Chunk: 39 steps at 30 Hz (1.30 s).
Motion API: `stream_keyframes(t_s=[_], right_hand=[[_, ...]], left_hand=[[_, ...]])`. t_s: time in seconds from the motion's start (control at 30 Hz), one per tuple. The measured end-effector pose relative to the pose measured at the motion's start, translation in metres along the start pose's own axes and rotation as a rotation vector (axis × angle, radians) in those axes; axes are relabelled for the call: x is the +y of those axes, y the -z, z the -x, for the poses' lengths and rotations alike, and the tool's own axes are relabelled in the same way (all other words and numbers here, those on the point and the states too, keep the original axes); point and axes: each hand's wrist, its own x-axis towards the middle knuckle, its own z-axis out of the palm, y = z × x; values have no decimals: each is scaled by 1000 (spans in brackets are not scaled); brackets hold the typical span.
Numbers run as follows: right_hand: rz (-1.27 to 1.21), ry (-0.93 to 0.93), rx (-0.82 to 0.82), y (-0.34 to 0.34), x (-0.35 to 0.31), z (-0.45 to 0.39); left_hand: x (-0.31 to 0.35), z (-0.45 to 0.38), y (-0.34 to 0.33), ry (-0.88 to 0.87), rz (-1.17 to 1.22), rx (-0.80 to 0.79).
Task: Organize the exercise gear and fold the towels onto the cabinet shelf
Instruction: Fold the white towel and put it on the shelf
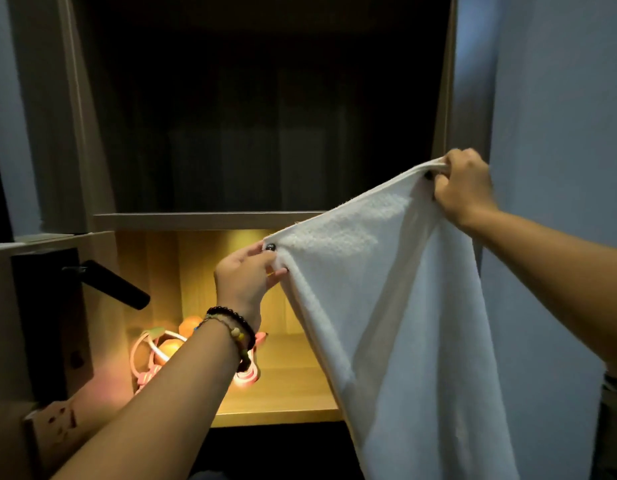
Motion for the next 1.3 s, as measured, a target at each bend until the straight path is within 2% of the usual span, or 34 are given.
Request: stream_keyframes(t_s=[0.1, 0.2, 0.3, 0.43, 0.6, 0.7, 0.83, 0.93, 1.03, 1.1, 1.17, 1.23, 1.3], right_hand=[[39, 76, -19, 0, -18, -9], [8, 137, -116, -24, -52, 3], [-78, 157, -235, -71, -88, 39], [-244, 152, -496, -143, -127, 104], [-325, 203, -741, -207, -170, 175], [-375, 246, -862, -246, -184, 211], [-387, 222, -994, -296, -186, 262], [-446, 285, -1039, -314, -187, 290], [-497, 249, -1064, -327, -182, 307], [-521, 255, -1073, -334, -176, 317], [-570, 223, -1091, -337, -171, 325], [-606, 196, -1111, -340, -167, 329], [-632, 213, -1156, -343, -161, 332]], left_hand=[[16, 24, 17, 120, 238, 10], [14, 39, 54, 139, 284, 79], [1, 48, 104, 108, 235, 237], [-35, 68, 173, 153, 133, 430], [-77, 101, 232, 269, 34, 546], [-98, 109, 264, 439, -23, 549], [-120, 108, 283, 673, -93, 418], [-135, 98, 289, 785, -202, 309], [-151, 72, 293, 928, -305, 143], [-175, 51, 298, 1028, -294, 73], [-202, 33, 293, 1106, -410, -83], [-225, 19, 277, 1146, -425, -230], [-245, 7, 257, 1106, -306, -262]])
